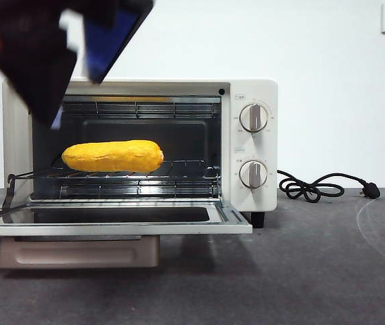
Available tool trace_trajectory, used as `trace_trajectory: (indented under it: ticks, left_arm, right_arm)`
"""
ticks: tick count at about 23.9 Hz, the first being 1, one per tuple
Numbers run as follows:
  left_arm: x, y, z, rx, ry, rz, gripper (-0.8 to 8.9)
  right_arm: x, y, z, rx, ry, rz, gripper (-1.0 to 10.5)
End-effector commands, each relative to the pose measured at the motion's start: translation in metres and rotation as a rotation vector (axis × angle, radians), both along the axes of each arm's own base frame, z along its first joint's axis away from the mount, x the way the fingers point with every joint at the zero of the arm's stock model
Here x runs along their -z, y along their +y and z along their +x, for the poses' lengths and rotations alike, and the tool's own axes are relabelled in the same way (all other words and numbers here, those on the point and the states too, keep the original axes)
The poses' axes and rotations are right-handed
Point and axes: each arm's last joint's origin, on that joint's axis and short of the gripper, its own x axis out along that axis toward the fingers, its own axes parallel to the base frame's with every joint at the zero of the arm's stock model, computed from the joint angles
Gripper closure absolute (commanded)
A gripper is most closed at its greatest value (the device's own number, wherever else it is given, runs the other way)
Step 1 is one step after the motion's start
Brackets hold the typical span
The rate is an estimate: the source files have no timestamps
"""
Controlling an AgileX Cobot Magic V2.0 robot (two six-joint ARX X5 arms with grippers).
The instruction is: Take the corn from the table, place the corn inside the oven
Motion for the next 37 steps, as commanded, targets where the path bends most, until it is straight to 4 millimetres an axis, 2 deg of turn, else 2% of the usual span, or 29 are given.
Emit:
trace_trajectory:
  ticks: [1,4,7,11,14,19,24,29,37]
  left_arm:
    - [0.007,0.010,0.016,0.039,0.082,-0.096,8.22]
    - [0.019,0.038,0.036,0.019,0.210,-0.271,8.22]
    - [0.034,0.064,0.047,0.048,0.323,-0.450,8.22]
    - [0.063,0.082,0.058,0.097,0.449,-0.591,8.22]
    - [0.088,0.087,0.062,0.077,0.526,-0.626,8.22]
    - [0.112,0.092,0.069,0.050,0.617,-0.650,8.22]
    - [0.128,0.097,0.080,0.060,0.675,-0.666,8.22]
    - [0.149,0.104,0.093,0.074,0.752,-0.746,8.22]
    - [0.189,0.110,0.110,0.048,0.910,-0.825,8.22]
  right_arm:
    - [-0.018,-0.017,-0.012,0.075,0.048,0.072,6.0]
    - [-0.044,-0.047,-0.018,0.108,0.070,0.092,8.3]
    - [-0.074,-0.077,-0.023,0.113,0.064,0.155,9.6]
    - [-0.107,-0.118,-0.020,0.078,0.139,0.294,9.6]
    - [-0.121,-0.145,-0.008,0.058,0.261,0.392,9.6]
    - [-0.125,-0.171,0.016,0.064,0.442,0.483,9.6]
    - [-0.121,-0.193,0.045,0.089,0.576,0.534,9.6]
    - [-0.113,-0.211,0.071,0.042,0.760,0.618,9.6]
    - [-0.095,-0.225,0.106,0.060,0.872,0.657,9.6]
